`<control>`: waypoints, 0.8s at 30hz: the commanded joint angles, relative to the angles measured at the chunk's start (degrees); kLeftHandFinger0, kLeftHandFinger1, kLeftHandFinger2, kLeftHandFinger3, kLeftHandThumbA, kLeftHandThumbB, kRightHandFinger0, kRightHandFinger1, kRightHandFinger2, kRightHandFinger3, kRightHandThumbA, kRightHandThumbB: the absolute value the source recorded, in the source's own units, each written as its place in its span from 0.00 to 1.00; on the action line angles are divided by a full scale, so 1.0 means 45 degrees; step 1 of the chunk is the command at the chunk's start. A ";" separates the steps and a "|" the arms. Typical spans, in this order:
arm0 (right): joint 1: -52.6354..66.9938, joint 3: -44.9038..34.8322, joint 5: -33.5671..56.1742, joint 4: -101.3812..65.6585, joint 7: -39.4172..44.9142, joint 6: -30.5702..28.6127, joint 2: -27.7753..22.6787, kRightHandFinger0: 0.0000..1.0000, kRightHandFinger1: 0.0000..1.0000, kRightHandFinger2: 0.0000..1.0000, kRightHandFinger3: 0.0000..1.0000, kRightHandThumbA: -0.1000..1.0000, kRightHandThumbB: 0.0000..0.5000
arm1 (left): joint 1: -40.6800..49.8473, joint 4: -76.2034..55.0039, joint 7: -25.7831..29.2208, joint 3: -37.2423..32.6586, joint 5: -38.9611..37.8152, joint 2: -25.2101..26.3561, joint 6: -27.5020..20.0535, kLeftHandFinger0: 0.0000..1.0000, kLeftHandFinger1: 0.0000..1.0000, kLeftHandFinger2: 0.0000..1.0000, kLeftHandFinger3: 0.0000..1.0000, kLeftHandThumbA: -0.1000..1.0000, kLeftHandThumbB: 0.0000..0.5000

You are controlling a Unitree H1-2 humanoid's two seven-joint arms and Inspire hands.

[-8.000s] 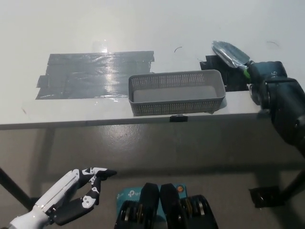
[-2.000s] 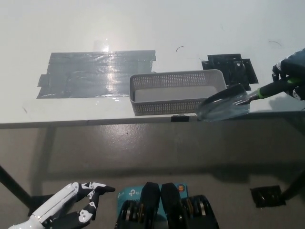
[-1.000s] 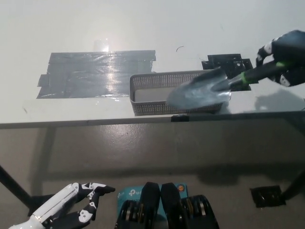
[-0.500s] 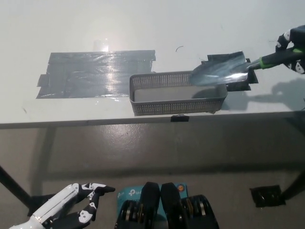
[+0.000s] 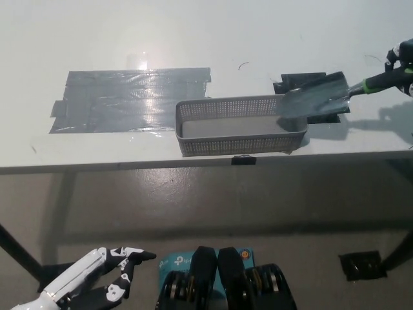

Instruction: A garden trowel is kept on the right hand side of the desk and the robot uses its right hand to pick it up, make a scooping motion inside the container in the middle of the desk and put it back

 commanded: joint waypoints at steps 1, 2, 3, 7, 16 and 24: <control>-0.0977 -0.0013 -0.0714 -0.0407 -0.0726 0.0069 -0.0146 0.00 0.15 0.43 0.14 0.00 0.29 | -0.0191 -0.0584 -0.0170 0.0173 -0.0158 0.0402 -0.0050 0.94 0.88 0.81 0.82 1.00 1.00; -0.1013 0.0153 -0.1078 -0.0418 -0.0651 0.0221 -0.0136 0.00 0.17 0.46 0.19 0.00 0.26 | -0.0199 -0.0715 -0.0099 0.0174 -0.0082 0.0394 0.0088 0.93 0.88 0.81 0.81 1.00 1.00; -0.1055 0.0263 -0.1280 -0.0391 -0.0592 0.0291 -0.0138 0.00 0.20 0.50 0.22 0.00 0.23 | -0.0206 -0.0726 -0.0098 0.0179 -0.0099 0.0390 0.0088 0.93 0.88 0.81 0.81 1.00 1.00; -0.1159 0.0529 -0.1819 -0.0793 -0.0458 0.0476 -0.0106 0.00 0.19 0.49 0.21 0.00 0.20 | -0.0311 -0.0746 -0.0074 0.0172 -0.0061 0.0372 0.0137 0.93 0.89 0.81 0.81 1.00 1.00; -0.1289 0.0931 -0.2708 -0.2509 0.0293 0.0596 0.0372 0.00 0.06 0.37 0.43 0.00 0.00 | -0.0467 -0.1050 -0.0074 0.0176 -0.0128 0.0389 0.0454 0.93 0.90 0.83 0.86 1.00 1.00; -0.1988 0.1303 -0.3287 -0.2801 0.0901 0.0700 0.0760 0.00 0.00 0.25 0.45 0.00 0.00 | -0.0680 -0.1217 -0.0096 0.0175 -0.0143 0.0398 0.0681 0.94 0.90 0.81 0.85 1.00 1.00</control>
